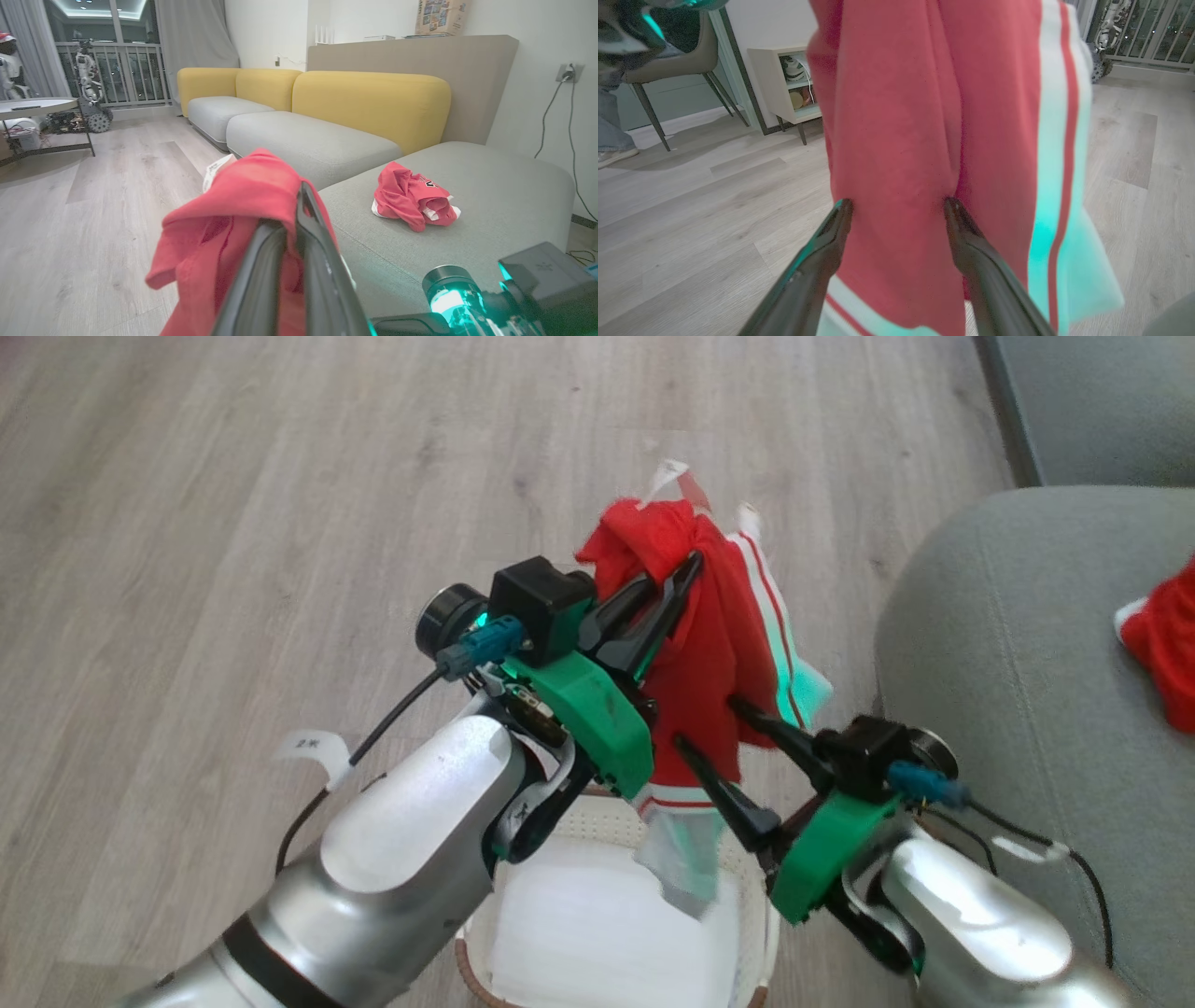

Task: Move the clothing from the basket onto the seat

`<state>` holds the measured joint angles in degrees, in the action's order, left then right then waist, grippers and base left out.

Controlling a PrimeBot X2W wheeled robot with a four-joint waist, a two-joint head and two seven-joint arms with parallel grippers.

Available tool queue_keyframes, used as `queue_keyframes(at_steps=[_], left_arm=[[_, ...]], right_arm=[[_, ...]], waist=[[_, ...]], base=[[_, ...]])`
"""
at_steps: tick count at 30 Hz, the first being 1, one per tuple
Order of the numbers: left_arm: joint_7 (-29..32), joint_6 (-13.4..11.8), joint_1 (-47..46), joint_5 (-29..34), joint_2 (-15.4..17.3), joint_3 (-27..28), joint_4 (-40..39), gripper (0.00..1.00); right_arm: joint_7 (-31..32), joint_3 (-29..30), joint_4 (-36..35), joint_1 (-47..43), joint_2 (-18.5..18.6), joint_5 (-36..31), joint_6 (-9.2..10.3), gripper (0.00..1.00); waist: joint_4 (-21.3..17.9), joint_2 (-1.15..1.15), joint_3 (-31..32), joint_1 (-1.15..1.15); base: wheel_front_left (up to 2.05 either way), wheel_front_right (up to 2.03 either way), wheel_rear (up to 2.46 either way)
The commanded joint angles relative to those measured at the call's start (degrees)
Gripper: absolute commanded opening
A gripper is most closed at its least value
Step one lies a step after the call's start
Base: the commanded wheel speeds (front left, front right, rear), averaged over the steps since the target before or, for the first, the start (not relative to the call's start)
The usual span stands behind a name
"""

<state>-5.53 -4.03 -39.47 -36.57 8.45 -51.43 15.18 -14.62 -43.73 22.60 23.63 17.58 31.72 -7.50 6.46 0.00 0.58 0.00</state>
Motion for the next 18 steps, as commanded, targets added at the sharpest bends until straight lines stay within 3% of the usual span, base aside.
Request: queue_keyframes(at_steps=[1,6,18], left_arm=[[-0.1,0.1,-4.1,-0.2,0.3,2.2,-1.9,0.0],[0.3,0.9,-4.1,-0.4,-0.6,0.8,-1.8,0.0],[0.9,1.4,-4.1,-0.8,-1.4,-0.7,-1.9,0.0]], right_arm=[[-0.4,-0.3,-0.8,2.5,-0.7,0.5,0.01,1.0],[-0.4,-1.6,5.2,5.2,-3.3,2.3,0.01,1.0],[-0.4,-3.5,10.0,7.1,-5.8,5.0,0.01,1.0]], waist=[[0.8,0.0,0.2,0.0],[3.2,0.0,0.7,0.0],[5.6,0.0,0.9,0.0]], base=[[0.0,0.0,0.0],[0.0,0.0,0.0],[0.0,0.0,0.0]])
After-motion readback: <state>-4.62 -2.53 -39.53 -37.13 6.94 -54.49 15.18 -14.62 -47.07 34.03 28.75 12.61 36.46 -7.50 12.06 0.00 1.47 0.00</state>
